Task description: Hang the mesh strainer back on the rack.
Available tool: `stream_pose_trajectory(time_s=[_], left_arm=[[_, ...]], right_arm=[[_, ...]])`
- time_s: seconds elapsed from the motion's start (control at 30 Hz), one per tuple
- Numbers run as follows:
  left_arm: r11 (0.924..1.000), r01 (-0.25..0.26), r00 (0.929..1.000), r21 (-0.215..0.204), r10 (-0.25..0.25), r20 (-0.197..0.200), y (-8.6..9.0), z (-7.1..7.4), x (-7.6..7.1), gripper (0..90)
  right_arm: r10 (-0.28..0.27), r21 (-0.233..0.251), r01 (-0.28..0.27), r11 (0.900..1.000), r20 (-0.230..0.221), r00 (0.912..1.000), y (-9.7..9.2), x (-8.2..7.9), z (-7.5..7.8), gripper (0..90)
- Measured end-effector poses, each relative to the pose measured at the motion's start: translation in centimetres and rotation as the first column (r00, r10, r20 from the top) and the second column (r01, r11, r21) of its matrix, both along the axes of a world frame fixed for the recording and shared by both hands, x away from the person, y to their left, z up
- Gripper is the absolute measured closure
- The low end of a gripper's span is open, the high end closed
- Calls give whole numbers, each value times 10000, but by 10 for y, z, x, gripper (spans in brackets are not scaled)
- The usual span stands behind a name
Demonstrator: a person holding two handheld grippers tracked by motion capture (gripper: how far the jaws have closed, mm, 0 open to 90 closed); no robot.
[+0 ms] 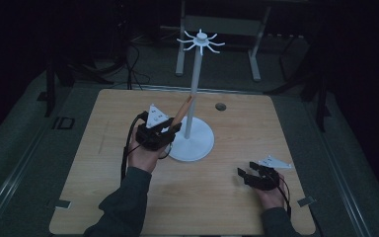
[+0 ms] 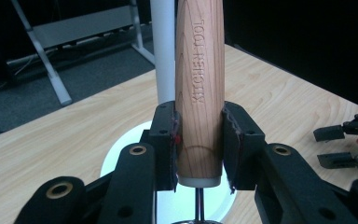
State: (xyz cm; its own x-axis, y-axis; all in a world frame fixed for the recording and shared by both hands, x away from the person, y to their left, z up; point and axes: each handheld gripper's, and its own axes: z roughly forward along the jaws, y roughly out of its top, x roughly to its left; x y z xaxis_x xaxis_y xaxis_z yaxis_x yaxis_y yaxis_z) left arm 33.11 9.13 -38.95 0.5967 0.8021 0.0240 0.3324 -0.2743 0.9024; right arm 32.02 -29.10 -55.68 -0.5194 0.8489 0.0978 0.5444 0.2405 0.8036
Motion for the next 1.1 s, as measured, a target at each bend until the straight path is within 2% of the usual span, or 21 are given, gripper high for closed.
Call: stream_pose_trajectory(time_s=[0.67,1.1], left_arm=[[9998,-168,9991,-130,173,392,3,19,2,684],[9987,-369,9960,-348,395,795,6,41,3,684]], right_arm=[[9,19,-9,10000,-15,10000,0,0,0,364],[33,17,-33,10000,15,10000,-1,1,0,364]])
